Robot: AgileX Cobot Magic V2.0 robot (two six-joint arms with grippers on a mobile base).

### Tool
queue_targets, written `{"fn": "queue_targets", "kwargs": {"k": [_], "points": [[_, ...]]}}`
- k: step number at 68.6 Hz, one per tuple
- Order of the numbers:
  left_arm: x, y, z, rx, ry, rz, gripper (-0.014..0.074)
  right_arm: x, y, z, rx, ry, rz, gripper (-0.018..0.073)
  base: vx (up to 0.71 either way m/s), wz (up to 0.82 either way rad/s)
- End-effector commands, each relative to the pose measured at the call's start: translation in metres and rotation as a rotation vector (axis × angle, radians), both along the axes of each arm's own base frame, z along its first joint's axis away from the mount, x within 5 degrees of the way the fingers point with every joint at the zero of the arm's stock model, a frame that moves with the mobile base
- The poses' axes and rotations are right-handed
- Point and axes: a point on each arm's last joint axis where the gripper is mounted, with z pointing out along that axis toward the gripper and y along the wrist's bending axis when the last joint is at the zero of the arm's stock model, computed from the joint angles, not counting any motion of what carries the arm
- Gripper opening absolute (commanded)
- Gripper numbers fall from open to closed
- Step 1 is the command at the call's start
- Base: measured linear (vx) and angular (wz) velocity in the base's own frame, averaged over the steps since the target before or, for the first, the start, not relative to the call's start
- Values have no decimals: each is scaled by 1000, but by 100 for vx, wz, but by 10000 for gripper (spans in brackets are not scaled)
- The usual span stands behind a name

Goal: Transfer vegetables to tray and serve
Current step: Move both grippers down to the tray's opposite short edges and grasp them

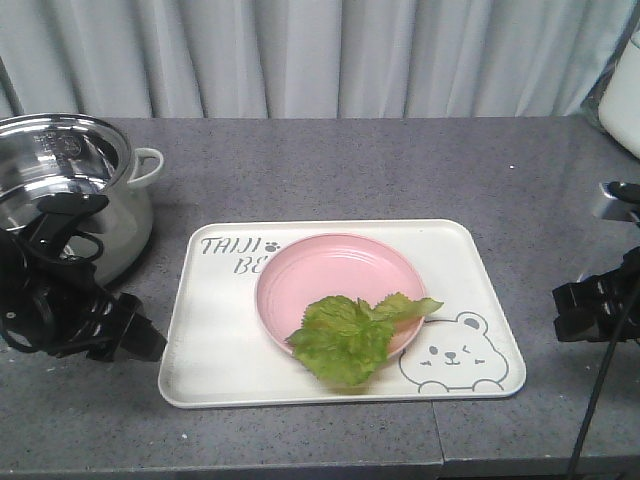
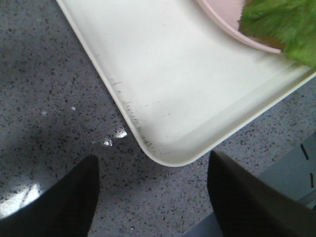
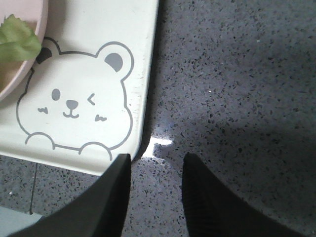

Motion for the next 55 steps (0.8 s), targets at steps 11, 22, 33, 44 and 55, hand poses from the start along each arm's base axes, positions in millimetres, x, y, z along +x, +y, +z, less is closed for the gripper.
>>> {"fn": "queue_targets", "kwargs": {"k": [11,22,33,44,55], "points": [[17,-4,-6,-45,-12,71,451,10,0,5,10,-59,12,251,0,0],[22,-7,-16,-60,28,85,451,16,-1,0,13,-68,29,251,0,0],[27,-10,-22,-101,56,116,451,22,0,-6,23,-72,46,251,0,0],[32,-13,-31,-125,91,155,451,26,1,-12,45,-66,62,251,0,0],[37,-13,-37,-122,93,169,451,32,2,-20,69,-49,64,251,0,0]]}}
